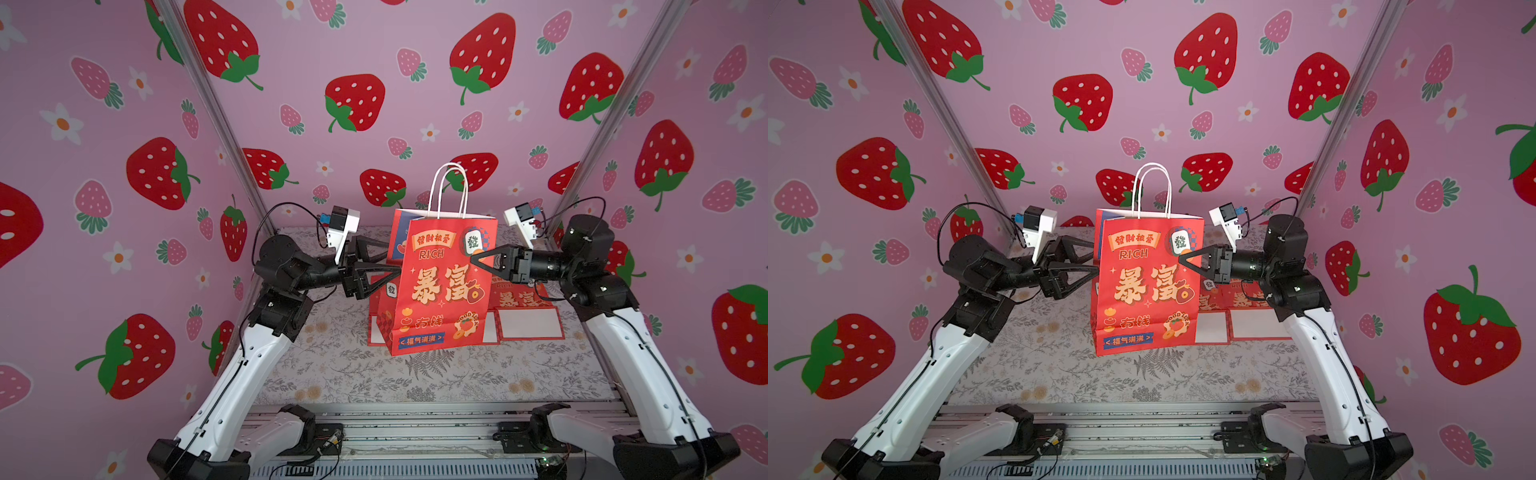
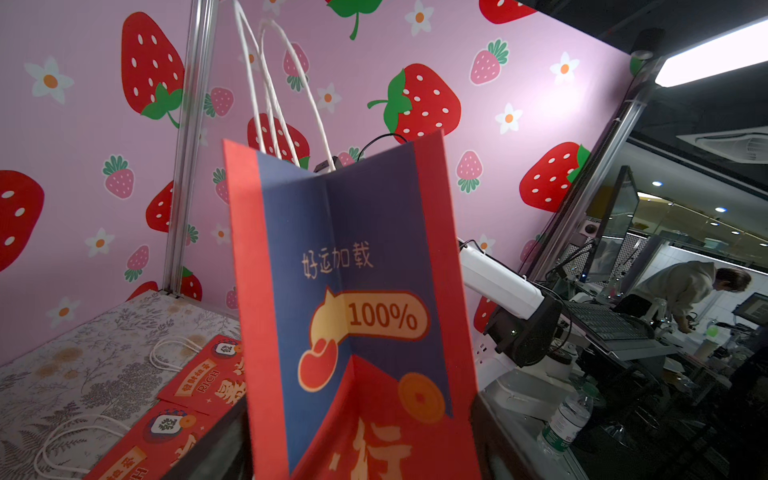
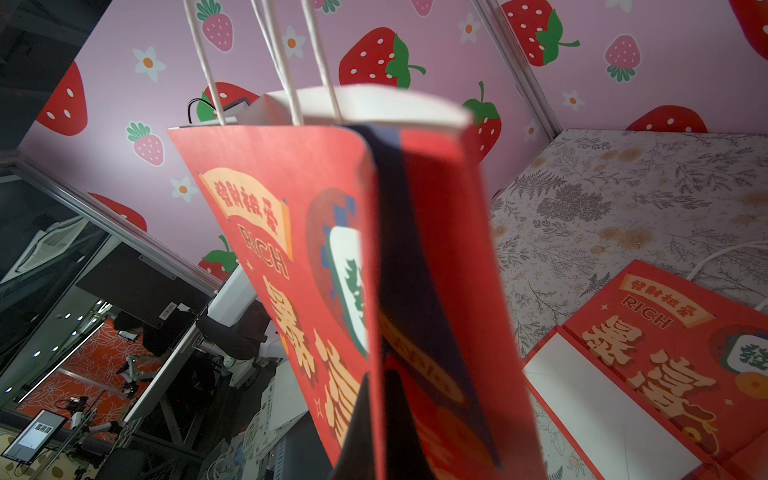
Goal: Put away the paper bag
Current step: Press the paper bag.
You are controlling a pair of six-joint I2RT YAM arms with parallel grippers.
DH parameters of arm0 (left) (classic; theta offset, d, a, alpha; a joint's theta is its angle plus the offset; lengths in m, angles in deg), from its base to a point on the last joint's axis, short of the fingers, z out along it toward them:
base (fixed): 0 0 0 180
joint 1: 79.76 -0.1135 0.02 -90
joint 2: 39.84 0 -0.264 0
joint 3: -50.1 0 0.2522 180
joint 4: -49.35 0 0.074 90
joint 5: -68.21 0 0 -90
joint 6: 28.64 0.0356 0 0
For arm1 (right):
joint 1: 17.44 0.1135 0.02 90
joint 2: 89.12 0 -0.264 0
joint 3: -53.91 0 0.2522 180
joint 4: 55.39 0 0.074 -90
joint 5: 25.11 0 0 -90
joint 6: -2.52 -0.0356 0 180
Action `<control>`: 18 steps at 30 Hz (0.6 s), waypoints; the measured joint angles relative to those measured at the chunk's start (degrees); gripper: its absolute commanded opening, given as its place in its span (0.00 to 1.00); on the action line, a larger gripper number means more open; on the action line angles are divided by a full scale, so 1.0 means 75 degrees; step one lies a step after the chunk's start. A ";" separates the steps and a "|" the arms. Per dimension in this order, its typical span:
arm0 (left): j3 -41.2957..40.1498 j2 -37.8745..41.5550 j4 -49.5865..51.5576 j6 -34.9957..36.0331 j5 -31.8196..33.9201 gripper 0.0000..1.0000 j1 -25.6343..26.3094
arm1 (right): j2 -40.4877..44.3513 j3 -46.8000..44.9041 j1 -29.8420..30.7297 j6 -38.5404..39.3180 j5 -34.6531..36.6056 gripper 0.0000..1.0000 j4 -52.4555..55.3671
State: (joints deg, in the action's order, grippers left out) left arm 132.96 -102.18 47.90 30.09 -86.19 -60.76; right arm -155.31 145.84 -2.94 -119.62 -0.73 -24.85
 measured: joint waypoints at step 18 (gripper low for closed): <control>0.0580 -0.0734 0.1862 0.1070 0.0114 0.28 0.0017 | 0.0035 -0.0175 0.0490 0.0265 0.0635 0.00 0.0256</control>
State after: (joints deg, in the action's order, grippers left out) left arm 137.31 -107.69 61.87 38.12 -85.34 -60.63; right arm -155.05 144.53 0.73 -117.63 4.03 -22.93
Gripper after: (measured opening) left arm 0.333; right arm 0.049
